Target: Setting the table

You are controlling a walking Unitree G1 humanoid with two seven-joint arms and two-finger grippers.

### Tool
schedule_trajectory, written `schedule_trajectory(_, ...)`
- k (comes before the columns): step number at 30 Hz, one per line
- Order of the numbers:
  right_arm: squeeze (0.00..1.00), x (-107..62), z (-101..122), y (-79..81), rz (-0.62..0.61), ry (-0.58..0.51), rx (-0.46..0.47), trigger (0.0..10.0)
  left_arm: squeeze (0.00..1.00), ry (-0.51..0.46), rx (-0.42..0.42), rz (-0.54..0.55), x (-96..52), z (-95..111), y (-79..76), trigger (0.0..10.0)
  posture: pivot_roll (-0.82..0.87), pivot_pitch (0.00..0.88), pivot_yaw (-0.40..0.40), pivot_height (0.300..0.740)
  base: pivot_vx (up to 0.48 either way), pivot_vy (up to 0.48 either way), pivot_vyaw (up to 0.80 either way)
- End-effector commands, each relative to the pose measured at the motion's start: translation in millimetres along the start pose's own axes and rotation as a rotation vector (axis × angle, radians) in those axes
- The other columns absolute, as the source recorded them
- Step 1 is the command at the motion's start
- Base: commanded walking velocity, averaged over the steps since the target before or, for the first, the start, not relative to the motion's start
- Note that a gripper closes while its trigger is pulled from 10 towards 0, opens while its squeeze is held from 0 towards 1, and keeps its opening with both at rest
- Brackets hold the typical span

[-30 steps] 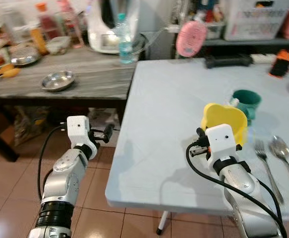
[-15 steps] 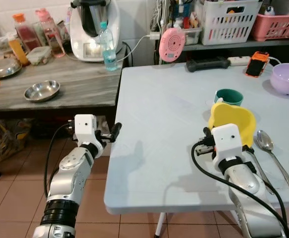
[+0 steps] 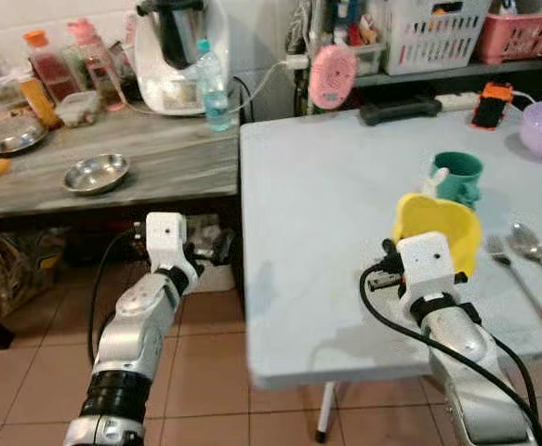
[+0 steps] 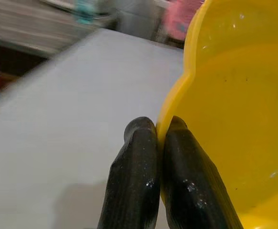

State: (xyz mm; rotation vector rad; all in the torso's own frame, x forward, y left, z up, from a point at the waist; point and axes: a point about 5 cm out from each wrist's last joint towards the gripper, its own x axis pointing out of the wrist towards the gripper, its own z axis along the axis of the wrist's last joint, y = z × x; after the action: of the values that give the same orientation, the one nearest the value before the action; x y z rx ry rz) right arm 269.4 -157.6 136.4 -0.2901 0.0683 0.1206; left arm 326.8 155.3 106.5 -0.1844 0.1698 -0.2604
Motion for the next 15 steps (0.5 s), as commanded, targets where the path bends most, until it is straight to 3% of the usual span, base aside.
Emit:
schedule_trajectory(1, 0.0, 1.6, 9.5, 4.9, 0.016, -0.045, 0.003, 10.0, 0.0, -0.003, 0.016, 0.025, -2.4, 2.1, 8.7, 10.0, -0.12, 0.0, 0.101, 0.74, 0.0, 0.48, 0.0)
schedule_trajectory(15, 0.0, 5.8, 11.9, 7.7, 0.021, -0.066, 0.001, 10.0, 0.0, -0.021, 0.032, 0.034, -0.5, 3.6, 6.6, 10.0, -0.1, 0.0, 0.106, 0.74, 0.0, 0.48, 0.0)
